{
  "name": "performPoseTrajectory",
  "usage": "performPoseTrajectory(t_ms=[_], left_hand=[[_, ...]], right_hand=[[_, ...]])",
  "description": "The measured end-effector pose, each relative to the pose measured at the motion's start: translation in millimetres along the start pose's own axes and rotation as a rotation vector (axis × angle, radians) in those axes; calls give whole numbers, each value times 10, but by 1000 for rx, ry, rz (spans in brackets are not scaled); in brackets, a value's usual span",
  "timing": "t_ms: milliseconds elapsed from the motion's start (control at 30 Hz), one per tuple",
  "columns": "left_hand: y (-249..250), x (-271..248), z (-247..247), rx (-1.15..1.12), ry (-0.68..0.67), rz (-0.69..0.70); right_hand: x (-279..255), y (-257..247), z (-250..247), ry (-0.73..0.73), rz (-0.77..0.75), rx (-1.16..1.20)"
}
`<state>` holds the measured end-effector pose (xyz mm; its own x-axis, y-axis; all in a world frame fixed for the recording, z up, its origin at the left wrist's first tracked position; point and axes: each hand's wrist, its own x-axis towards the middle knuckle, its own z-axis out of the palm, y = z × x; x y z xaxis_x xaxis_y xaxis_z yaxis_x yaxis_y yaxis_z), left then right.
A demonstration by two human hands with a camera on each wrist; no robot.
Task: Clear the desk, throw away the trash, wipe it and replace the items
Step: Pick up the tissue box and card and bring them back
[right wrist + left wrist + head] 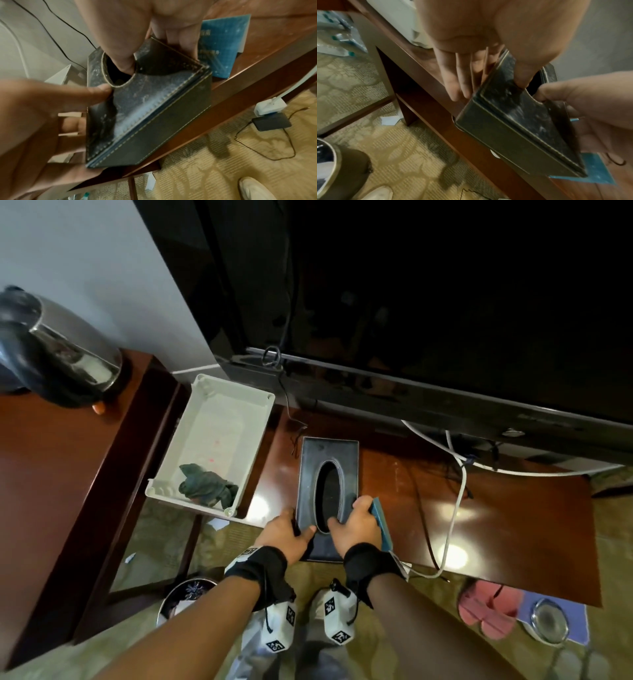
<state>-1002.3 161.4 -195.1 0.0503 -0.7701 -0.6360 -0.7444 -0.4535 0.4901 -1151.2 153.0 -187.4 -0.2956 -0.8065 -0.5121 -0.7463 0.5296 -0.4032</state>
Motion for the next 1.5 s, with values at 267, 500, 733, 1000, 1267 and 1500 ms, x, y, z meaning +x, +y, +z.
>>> performPoseTrajectory(t_ms=[267,500,733,1000,1267,1500], left_hand=[[116,-353,-413,-58,70,-38],[-38,-918,-1267,25,217,-2],[-583,-1538,-1927,66,431,-47],[-1993,-2324,-2522,32,462,-17],[-3336,-2984,-3178,-27,543,13],[-4172,-2963,-3920,-140,473,8]], right_hand=[[-358,-164,-448,-81,-174,-117],[-891,-464,-1131,-168,-398,-318],[-1522,-1070,-1183,-111,-560,-417],[-2411,-2007,-479,-37,-673,-530],[-3381,-2913,531,-35,-740,-525],[-3692,-3769,1192,-118,-817,-554]])
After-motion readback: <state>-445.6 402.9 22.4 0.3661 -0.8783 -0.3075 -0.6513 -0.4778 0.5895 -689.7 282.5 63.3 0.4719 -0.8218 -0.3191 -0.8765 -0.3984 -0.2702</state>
